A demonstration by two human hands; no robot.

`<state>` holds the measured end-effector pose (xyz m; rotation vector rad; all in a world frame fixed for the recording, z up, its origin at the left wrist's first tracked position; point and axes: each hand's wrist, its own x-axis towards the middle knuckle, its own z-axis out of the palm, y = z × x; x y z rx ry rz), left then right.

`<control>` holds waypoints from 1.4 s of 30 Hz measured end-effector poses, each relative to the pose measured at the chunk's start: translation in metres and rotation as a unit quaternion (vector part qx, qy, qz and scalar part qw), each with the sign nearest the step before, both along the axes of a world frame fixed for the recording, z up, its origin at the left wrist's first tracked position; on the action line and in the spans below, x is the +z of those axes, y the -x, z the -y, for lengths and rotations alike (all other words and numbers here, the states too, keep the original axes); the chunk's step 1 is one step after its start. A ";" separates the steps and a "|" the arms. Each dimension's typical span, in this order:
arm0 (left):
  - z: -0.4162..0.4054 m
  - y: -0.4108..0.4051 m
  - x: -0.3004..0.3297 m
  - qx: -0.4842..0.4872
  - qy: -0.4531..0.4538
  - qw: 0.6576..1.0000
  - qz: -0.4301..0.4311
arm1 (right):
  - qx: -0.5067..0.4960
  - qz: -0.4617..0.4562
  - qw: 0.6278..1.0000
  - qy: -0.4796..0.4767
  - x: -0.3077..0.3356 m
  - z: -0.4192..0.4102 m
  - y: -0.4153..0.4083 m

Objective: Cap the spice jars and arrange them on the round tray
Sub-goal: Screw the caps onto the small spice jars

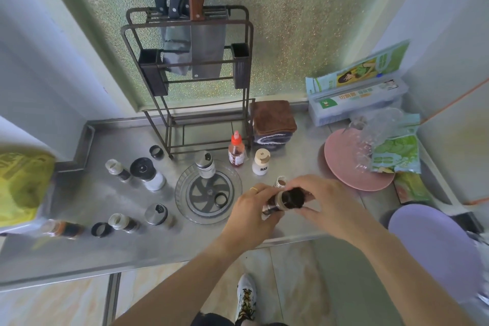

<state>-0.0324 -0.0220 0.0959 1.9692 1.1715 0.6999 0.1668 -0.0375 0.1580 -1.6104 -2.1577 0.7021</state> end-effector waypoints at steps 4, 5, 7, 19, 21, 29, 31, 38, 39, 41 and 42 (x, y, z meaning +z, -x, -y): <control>-0.003 0.004 0.001 -0.033 -0.019 0.999 -0.019 | -0.045 0.022 0.999 -0.009 0.002 0.001 0.005; -0.003 0.004 0.000 -0.037 -0.021 0.999 -0.026 | -0.065 0.050 0.997 -0.006 0.002 0.001 0.010; -0.002 0.005 0.000 -0.049 -0.014 0.998 -0.039 | -0.089 0.103 0.991 0.010 0.001 0.001 0.016; -0.007 0.011 0.018 -0.118 0.206 0.964 0.122 | 0.008 -0.029 0.994 0.109 0.021 -0.005 -0.014; -0.007 0.009 0.020 -0.101 0.148 0.979 0.095 | -0.055 0.050 0.994 0.086 0.021 -0.005 -0.007; -0.006 0.008 0.019 -0.099 0.035 0.994 0.020 | -0.037 0.010 0.986 0.160 0.034 0.001 -0.010; -0.003 0.009 0.019 -0.093 0.022 0.995 0.025 | -0.068 0.021 0.986 0.149 0.033 0.001 -0.004; -0.001 0.006 0.013 -0.078 0.001 0.997 0.019 | -0.075 0.030 0.983 0.164 0.033 0.002 -0.002; -0.001 0.007 0.012 -0.076 -0.002 0.997 0.019 | -0.059 0.011 0.985 0.164 0.032 0.002 0.001; 0.000 0.007 0.010 -0.074 -0.002 0.997 0.026 | -0.086 0.047 0.986 0.132 0.030 0.001 0.006; 0.000 0.007 0.010 -0.079 -0.003 0.997 0.025 | -0.100 0.071 0.986 0.116 0.031 0.000 0.010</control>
